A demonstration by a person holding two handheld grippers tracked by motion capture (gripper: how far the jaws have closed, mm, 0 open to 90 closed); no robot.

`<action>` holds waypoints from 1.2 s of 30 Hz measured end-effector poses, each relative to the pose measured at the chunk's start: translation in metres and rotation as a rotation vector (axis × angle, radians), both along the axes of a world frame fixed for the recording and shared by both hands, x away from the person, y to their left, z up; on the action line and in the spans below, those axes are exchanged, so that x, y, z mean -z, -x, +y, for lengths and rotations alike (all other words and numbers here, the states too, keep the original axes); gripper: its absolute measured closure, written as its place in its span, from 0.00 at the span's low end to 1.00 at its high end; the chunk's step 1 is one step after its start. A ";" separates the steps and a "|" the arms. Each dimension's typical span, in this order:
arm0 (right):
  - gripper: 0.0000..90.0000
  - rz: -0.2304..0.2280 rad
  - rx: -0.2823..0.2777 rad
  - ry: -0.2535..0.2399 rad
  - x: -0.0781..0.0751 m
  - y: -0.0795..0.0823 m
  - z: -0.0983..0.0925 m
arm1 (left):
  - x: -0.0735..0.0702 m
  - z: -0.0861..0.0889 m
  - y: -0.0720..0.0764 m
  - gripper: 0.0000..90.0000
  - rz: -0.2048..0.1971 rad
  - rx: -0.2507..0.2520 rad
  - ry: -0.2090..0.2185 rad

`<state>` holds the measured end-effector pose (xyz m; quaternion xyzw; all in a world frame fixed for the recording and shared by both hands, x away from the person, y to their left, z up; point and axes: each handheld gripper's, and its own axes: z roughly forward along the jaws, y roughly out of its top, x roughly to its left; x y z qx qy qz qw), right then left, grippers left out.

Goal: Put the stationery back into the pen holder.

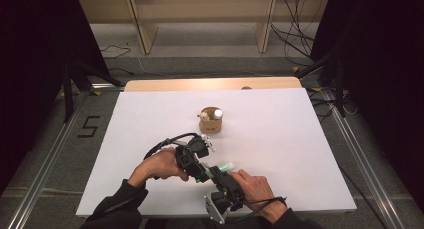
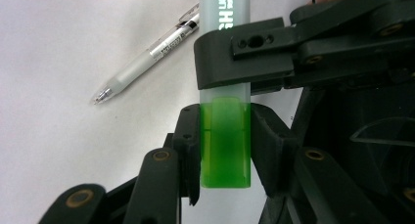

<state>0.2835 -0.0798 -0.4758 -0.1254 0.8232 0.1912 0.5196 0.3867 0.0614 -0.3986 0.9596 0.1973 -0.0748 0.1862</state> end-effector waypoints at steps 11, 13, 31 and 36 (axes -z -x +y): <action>0.86 0.006 -0.015 0.017 0.000 -0.001 -0.001 | -0.004 0.004 0.001 0.66 0.004 -0.023 0.029; 0.86 0.011 -0.005 0.008 0.001 -0.001 -0.002 | -0.006 0.006 0.001 0.59 -0.003 -0.030 0.033; 0.86 0.123 0.042 -0.130 -0.012 -0.011 -0.018 | -0.018 0.055 -0.003 0.34 -0.125 -0.172 0.192; 0.86 0.248 0.091 -0.284 -0.025 -0.018 -0.026 | -0.012 0.068 0.002 0.31 -0.178 -0.232 0.296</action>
